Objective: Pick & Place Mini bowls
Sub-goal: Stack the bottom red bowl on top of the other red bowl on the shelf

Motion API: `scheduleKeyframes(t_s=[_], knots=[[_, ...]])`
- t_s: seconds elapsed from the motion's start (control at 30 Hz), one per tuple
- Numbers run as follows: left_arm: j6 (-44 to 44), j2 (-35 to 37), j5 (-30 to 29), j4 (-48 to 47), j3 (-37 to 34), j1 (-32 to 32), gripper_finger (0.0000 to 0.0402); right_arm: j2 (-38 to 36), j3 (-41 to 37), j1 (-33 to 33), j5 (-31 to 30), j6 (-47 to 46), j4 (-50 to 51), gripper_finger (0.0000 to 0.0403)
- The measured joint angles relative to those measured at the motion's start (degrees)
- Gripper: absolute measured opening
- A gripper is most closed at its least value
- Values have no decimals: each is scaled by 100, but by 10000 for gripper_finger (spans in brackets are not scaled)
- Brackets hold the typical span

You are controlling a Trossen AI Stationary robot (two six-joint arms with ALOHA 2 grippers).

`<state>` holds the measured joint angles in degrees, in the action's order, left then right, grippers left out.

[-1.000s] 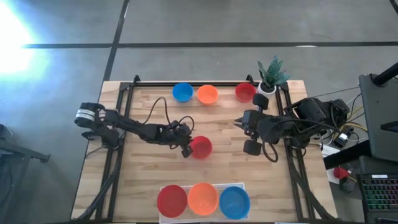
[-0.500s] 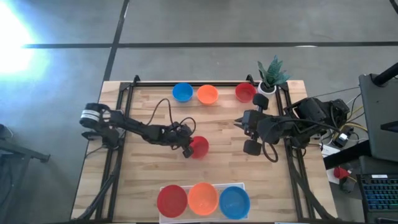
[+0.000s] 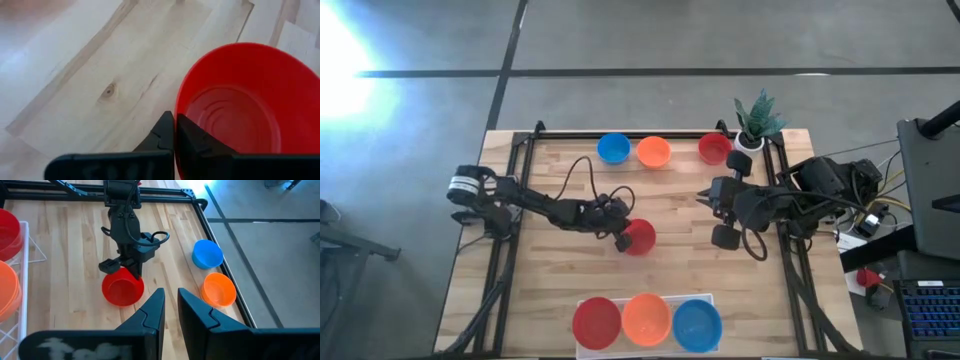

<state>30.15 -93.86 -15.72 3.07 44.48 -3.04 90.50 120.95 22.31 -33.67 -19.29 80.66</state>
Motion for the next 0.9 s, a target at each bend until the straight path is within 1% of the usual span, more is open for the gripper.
scheduleKeyframes(t_s=[0.23,0.43,0.73,0.9], knots=[[-284,501,-129,-209,-12,123,1,0,0,-2,0,0,2,47],[-404,1284,-426,-759,-14,185,1,0,0,-2,0,0,0,47],[-489,2753,-492,-1950,-8,185,0,0,0,0,-4,-4,-2,47],[-442,3268,-484,-3093,465,166,0,0,0,0,-4,-2,-4,47]])
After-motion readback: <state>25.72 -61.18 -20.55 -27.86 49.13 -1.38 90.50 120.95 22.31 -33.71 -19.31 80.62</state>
